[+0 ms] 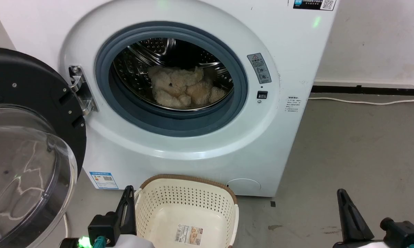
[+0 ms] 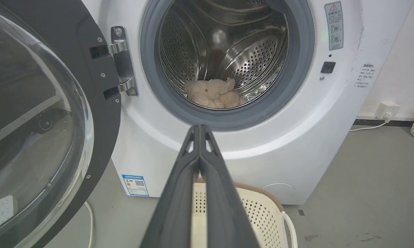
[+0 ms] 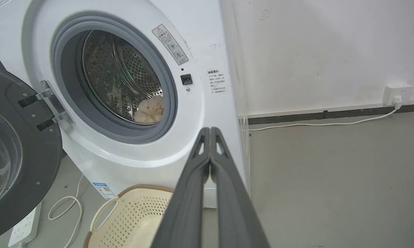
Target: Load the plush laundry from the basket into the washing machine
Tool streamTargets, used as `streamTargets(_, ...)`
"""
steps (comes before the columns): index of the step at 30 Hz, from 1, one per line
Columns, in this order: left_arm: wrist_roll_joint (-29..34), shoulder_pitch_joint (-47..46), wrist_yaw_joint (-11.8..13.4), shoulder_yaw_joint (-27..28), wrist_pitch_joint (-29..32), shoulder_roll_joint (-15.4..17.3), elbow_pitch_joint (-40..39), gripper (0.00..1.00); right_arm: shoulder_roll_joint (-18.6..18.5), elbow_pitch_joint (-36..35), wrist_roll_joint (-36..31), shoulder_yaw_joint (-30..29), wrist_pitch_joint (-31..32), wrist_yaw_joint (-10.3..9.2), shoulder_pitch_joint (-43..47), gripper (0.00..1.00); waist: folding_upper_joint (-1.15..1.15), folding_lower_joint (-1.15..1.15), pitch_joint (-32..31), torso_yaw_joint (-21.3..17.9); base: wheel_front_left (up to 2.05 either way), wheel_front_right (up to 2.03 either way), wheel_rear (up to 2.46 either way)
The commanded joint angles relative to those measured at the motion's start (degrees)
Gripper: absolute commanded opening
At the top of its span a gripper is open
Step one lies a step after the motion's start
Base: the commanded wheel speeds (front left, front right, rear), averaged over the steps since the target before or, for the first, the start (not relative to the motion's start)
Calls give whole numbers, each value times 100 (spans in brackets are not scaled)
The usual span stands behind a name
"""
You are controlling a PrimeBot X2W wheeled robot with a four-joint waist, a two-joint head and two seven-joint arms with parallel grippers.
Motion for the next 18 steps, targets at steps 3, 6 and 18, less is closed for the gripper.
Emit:
streamTargets(3,57,-24,-38,46,54,-19,-73,0,-1,-40,-100,6,57,1,-93,0,0,0,6,1,0,0,0)
streamTargets(6,73,-27,-57,65,89,-23,-95,0,-1,-49,-141,6,92,1,-108,0,0,0,11,2,0,0,0)
streamTargets(18,137,-42,-133,144,230,-37,-185,0,-2,-86,-303,10,233,1,-170,0,0,0,32,6,0,0,0)
